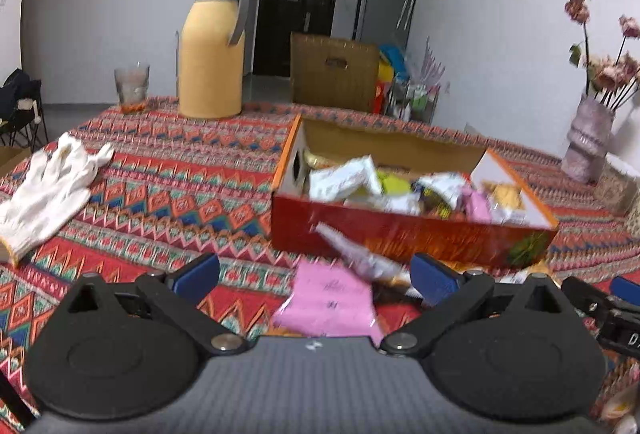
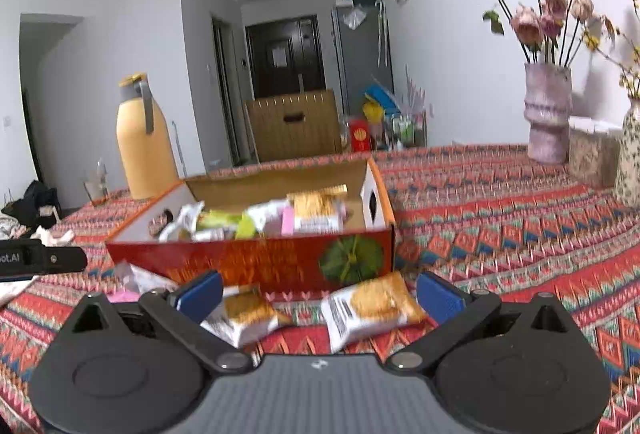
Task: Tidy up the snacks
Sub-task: 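Withdraw both grippers from the box back toward the snack pile, then grasp the white-and-gold cracker packet with the left gripper, then grasp another white-and-gold cracker packet with the right gripper while the left holds its packet, then carry both packets over the box and open both grippers to drop them, then withdraw both open grippers from the box toward the remaining packets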
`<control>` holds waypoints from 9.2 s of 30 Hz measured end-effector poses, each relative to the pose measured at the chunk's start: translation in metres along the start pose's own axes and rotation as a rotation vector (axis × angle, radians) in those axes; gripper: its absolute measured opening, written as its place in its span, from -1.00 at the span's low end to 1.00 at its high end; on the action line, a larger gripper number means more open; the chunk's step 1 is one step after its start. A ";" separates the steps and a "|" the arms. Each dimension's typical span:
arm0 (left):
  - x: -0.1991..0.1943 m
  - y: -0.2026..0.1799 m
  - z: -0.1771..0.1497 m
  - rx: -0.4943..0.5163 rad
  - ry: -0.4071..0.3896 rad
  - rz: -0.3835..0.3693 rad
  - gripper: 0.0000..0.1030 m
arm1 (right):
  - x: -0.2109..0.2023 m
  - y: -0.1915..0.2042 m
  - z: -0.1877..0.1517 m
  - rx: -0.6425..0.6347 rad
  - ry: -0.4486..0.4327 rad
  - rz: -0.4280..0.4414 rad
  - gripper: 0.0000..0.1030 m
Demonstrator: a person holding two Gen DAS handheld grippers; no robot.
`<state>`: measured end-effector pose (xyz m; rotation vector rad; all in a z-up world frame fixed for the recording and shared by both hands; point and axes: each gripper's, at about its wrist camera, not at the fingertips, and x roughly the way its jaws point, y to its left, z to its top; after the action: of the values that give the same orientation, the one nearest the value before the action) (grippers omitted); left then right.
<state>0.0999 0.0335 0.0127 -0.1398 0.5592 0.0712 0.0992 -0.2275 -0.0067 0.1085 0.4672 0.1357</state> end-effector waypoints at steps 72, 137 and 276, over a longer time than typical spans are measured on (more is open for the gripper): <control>-0.007 -0.036 -0.070 0.165 0.163 -0.120 -0.14 | -0.005 -0.016 -0.039 0.018 0.107 -0.051 1.00; -0.011 -0.028 -0.008 0.085 -0.011 -0.106 -0.14 | 0.060 -0.020 -0.003 -0.146 0.204 0.040 -0.13; 0.007 0.081 -0.016 -0.030 -0.044 -0.006 1.00 | 0.042 0.089 0.002 -0.098 0.136 0.025 1.00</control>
<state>0.0882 0.1115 -0.0138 -0.1684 0.5136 0.0767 0.1282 -0.1337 -0.0114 0.0090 0.5945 0.1908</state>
